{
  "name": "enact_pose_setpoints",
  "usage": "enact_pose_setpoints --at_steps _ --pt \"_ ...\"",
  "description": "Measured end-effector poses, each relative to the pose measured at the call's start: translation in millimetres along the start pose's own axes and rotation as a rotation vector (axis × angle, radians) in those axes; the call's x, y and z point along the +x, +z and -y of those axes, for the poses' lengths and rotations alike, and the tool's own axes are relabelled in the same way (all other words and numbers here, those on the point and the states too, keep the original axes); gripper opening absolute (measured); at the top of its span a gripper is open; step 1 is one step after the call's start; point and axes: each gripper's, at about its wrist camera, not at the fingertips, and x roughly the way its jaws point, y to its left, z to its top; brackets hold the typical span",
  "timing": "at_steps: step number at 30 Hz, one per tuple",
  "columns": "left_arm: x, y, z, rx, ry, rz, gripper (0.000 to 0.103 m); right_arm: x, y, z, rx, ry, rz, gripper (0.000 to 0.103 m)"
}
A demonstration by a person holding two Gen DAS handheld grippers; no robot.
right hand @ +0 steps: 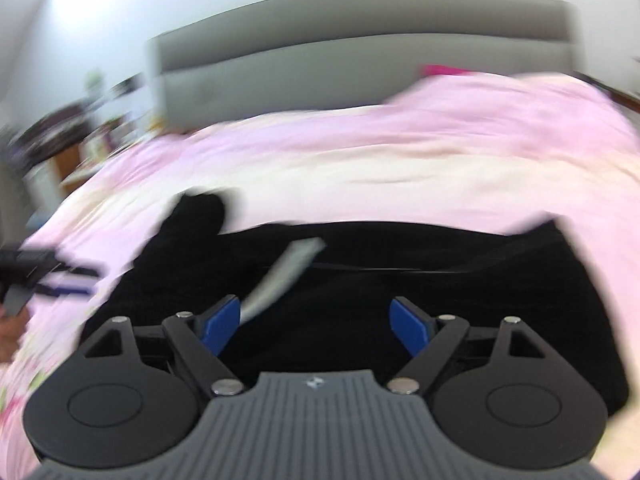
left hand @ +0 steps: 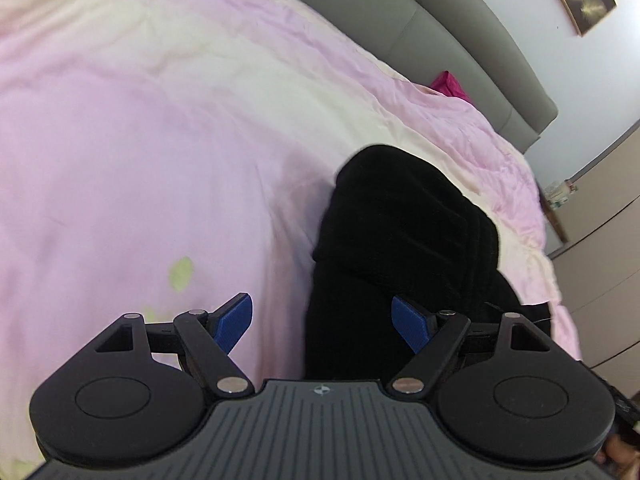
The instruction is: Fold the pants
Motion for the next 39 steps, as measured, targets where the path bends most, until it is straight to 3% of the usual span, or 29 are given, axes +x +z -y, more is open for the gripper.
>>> enact_pose_setpoints --at_steps 2,5,7,13,17,20,23,27,28,31,35,39 --pt "8 -2 2 -0.01 -0.012 -0.035 0.093 -10 4 42 0.124 -0.072 0.018 0.079" --pt "22 -10 12 0.047 0.04 -0.069 0.093 -25 2 101 0.314 -0.169 0.053 0.079" --pt "30 -15 15 0.057 0.04 -0.092 0.093 -31 -5 126 0.382 -0.21 0.068 0.08" --pt "29 -33 11 -0.031 0.022 -0.098 0.094 -19 -33 175 0.534 -0.266 -0.02 0.08" --pt "22 -40 -2 -0.138 -0.025 -0.105 0.094 -18 -49 210 0.733 -0.223 -0.02 0.08" --pt "24 -46 -7 -0.219 -0.075 -0.123 0.09 -7 -71 235 0.937 -0.1 -0.052 0.081" --pt "27 -48 -2 -0.248 -0.038 -0.108 0.082 2 -74 240 0.947 -0.051 -0.055 0.08" --pt "23 -44 14 -0.206 0.028 -0.078 0.051 10 -69 235 0.899 -0.007 -0.047 0.058" --pt "19 -44 14 -0.213 0.028 -0.072 0.044 10 -68 234 0.885 -0.009 -0.045 0.045" --pt "2 -45 16 -0.237 0.009 -0.047 0.036 5 -68 237 0.904 0.018 -0.024 0.03" --pt "-26 -49 32 -0.211 -0.017 -0.015 0.034 -10 -63 229 0.93 0.035 0.012 0.025" --pt "-55 -57 42 -0.187 -0.022 -0.012 0.033 -34 -53 209 0.929 0.122 0.051 0.023"
